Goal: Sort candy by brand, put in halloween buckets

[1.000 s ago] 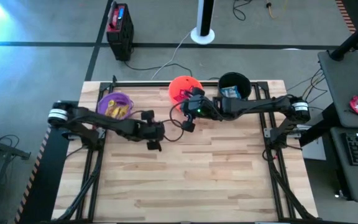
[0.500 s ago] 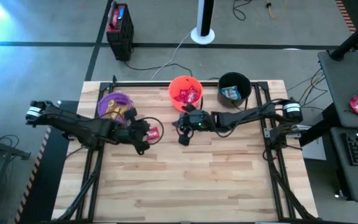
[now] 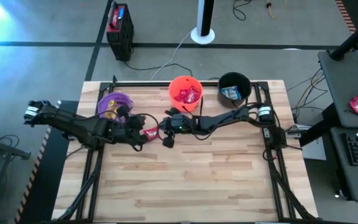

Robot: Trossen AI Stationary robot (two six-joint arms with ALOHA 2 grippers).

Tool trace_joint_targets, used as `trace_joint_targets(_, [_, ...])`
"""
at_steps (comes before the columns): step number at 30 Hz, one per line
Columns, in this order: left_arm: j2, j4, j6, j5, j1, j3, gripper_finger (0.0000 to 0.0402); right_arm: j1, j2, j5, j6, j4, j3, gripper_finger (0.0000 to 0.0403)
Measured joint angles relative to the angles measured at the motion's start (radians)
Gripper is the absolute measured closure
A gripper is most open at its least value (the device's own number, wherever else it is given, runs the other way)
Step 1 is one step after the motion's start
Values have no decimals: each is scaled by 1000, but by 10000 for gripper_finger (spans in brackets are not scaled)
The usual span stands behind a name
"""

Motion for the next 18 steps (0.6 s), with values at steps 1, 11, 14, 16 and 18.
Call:
trace_joint_targets(1, [-1,-2,0,-3,0,0,401,1,15,-7,-2,-4,13,390])
trace_joint_targets(11, [-49,-9,14,-40,-3,0,401,11,156,-105,-50,-3,142,343])
trace_joint_targets(14, [-66,-10,18,-40,-3,0,401,13,185,-105,-64,-3,158,297])
trace_joint_targets(16, [-76,-10,18,-41,-3,0,401,13,200,-105,-71,-4,164,262])
trace_joint_targets(18, [-80,-12,19,-41,-3,0,401,13,214,-105,-71,-2,171,226])
